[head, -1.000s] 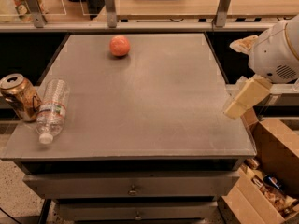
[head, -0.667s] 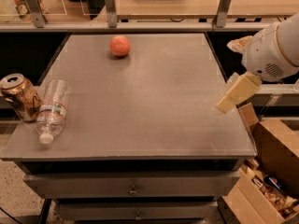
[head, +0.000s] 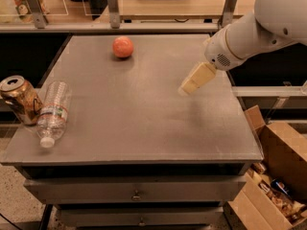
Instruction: Pick apple
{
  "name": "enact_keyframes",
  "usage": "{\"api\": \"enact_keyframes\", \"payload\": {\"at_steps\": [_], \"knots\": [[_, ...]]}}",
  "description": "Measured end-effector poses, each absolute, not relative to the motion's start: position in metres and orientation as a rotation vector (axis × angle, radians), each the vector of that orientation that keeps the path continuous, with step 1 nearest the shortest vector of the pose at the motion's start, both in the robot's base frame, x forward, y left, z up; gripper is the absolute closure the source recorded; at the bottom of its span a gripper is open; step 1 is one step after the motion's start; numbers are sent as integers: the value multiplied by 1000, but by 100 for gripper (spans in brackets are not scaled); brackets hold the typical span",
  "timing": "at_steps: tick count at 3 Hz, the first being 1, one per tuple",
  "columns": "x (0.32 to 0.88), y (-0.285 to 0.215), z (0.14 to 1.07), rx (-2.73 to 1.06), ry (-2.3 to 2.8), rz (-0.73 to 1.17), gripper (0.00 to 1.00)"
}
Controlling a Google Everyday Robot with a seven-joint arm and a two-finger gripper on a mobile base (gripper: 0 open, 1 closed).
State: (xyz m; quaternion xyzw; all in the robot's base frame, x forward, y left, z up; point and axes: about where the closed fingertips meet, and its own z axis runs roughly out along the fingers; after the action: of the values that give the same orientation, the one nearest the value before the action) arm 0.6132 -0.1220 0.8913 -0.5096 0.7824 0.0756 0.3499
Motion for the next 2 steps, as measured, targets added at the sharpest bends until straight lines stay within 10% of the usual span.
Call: {"api": "enact_keyframes", "payload": {"at_steps": [2], "knots": [[619, -108, 895, -1313, 1988, 235, 0]]}}
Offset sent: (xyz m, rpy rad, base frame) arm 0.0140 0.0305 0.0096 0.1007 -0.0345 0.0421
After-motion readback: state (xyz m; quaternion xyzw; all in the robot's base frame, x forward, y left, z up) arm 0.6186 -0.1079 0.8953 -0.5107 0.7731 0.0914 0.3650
